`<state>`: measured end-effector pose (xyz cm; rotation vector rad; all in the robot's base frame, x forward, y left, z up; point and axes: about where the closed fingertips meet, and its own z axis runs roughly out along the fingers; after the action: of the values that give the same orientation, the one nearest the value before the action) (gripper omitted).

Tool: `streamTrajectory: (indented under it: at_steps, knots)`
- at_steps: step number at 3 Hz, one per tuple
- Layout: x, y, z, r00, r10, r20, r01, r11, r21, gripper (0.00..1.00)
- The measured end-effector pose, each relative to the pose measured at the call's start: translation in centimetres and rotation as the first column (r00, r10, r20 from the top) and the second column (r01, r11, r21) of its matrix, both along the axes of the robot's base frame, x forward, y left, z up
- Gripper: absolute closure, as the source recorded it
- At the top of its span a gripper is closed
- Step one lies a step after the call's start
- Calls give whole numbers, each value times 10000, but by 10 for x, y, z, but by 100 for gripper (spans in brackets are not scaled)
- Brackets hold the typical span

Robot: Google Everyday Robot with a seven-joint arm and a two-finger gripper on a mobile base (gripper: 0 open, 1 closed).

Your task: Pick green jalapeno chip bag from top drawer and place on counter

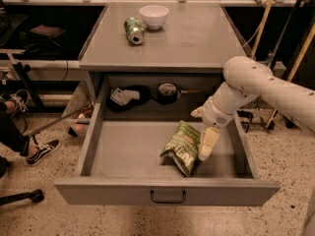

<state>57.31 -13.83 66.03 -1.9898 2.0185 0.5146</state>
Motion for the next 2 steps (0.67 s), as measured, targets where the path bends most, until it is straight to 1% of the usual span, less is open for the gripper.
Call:
streamTrajectory:
  at_steps: [1, 2]
  knots:
    - [0, 0, 0, 10000, -5, -7, 5, 10000, 4, 0]
    - [-4, 9, -29, 9990, 174, -406, -153, 9985, 518, 0]
